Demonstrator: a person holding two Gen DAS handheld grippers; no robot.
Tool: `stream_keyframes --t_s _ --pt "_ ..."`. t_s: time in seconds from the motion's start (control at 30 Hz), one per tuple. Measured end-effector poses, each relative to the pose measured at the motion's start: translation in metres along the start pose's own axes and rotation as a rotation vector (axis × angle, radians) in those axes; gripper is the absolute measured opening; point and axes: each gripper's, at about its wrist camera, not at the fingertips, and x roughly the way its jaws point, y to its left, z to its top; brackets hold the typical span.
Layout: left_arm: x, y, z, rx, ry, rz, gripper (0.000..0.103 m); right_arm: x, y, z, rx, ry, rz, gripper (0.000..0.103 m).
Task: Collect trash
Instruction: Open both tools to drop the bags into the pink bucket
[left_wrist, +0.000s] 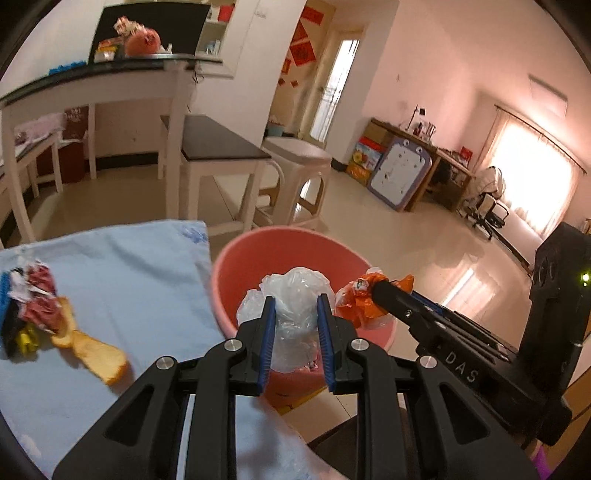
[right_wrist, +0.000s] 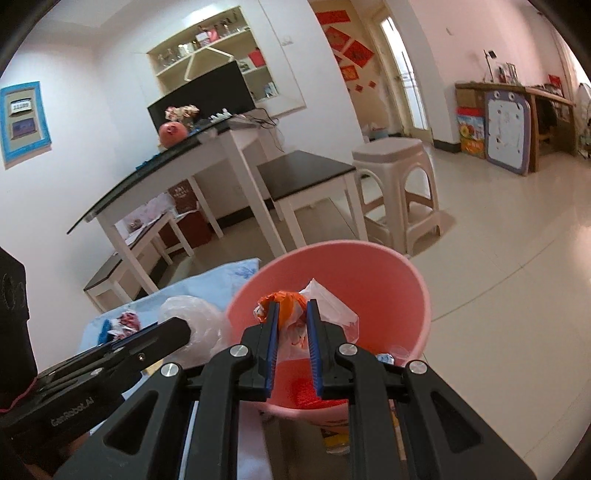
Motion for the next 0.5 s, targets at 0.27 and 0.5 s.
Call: stream_keyframes --t_s 0.27,0.5 --pt "0.033 0.0 -0.004 -0.014 0.045 0.016 0.022 0.023 -0.024 -0.006 0.028 0.046 -0.018 0.015" --pt "0.04 0.006 -0.001 -0.036 0.062 -0.003 0.039 0.032 -0.027 -0.009 0.044 0.061 -0.037 0.04"
